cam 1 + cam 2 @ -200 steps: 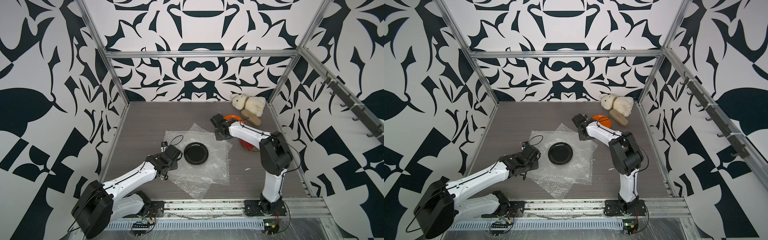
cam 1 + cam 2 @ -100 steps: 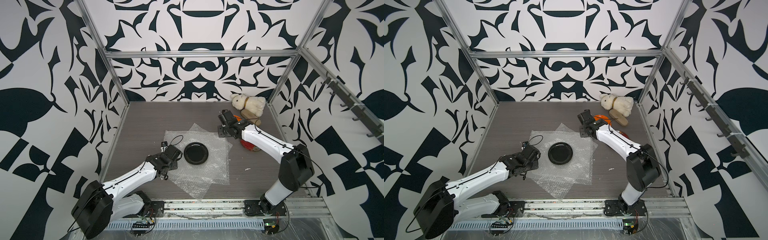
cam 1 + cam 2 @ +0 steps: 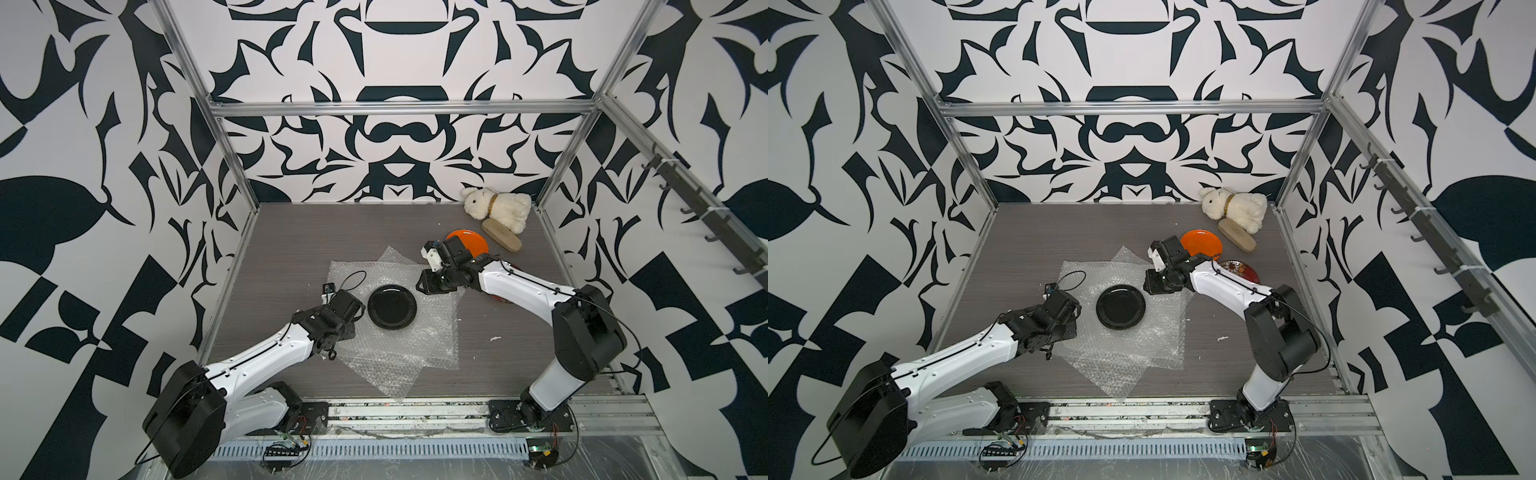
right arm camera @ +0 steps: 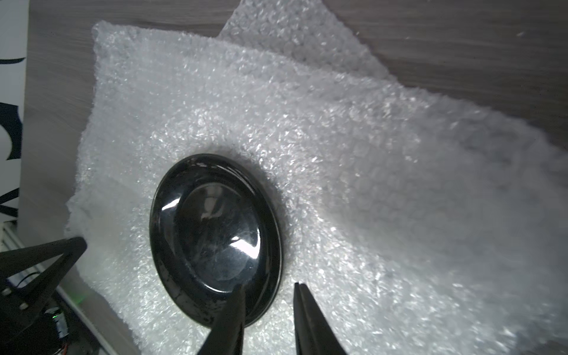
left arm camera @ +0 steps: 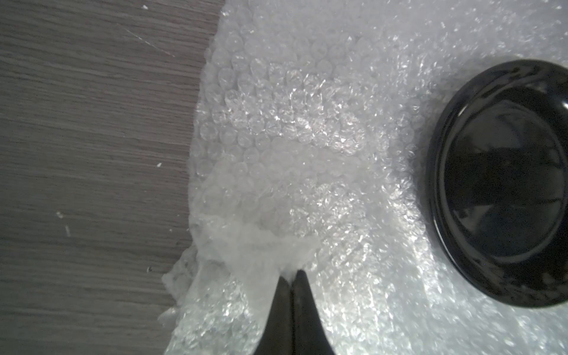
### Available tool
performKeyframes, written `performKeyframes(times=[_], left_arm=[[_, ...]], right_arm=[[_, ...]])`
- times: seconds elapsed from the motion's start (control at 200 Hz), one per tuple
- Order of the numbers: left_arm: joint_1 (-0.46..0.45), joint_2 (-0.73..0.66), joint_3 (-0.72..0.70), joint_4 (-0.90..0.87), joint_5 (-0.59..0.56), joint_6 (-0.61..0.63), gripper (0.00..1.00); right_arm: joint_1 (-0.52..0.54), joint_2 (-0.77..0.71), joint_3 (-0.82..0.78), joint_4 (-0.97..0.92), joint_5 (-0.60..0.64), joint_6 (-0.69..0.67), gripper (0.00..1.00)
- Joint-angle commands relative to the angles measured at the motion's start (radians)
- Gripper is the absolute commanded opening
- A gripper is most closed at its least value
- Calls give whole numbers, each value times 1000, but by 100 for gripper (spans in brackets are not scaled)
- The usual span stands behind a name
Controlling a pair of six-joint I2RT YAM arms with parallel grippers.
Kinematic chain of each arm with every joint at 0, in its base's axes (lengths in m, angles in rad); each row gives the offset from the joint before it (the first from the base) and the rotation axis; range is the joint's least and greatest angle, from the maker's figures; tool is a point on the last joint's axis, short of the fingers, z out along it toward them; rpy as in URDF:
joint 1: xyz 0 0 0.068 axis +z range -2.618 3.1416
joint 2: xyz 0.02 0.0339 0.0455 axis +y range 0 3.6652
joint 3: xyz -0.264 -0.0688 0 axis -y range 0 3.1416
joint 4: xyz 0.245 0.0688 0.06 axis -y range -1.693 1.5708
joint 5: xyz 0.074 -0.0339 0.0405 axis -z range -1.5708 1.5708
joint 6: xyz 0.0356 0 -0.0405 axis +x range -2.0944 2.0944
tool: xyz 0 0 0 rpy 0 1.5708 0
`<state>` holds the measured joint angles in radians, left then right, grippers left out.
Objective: Unpack dinner plates from bubble wrap
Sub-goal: Unwrap the bubble wrap, then pick up the plate from the bubble wrap.
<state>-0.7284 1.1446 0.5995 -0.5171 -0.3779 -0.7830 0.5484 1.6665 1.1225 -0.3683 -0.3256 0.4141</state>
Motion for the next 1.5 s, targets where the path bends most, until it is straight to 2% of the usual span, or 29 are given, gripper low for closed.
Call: performKeyframes(times=[0.0, 0.085, 0.155, 0.18, 0.27, 0.36, 0.5, 0.71, 0.885, 1.055, 1.495], left_arm=[[4, -11, 20, -53, -14, 2, 36], [4, -31, 54, -83, -34, 24, 64], [4, -53, 85, -116, -62, 35, 81], [4, -61, 94, -125, -73, 41, 84], [4, -89, 128, -151, -95, 65, 84], [4, -109, 159, -131, -58, 109, 84], [7, -114, 171, -4, 131, 185, 83], [95, -31, 133, 192, 398, 160, 67], [173, 69, 90, 315, 529, 127, 59], [202, 167, 81, 359, 580, 119, 49], [203, 308, 91, 383, 589, 108, 36]], right_arm=[[-2, -2, -11, 60, -81, 21, 32], [-2, 14, -16, 62, -96, 22, 32], [-1, 26, -21, 63, -105, 22, 32], [-2, 30, -22, 65, -106, 22, 32], [-1, 36, -29, 66, -105, 23, 32], [-1, 42, -34, 71, -102, 23, 32], [-2, 50, -45, 90, -110, 34, 32], [-1, 62, -56, 110, -122, 45, 31], [-1, 74, -71, 139, -136, 56, 31], [-3, 84, -77, 148, -129, 63, 32], [-14, 110, -86, 164, -144, 70, 32]])
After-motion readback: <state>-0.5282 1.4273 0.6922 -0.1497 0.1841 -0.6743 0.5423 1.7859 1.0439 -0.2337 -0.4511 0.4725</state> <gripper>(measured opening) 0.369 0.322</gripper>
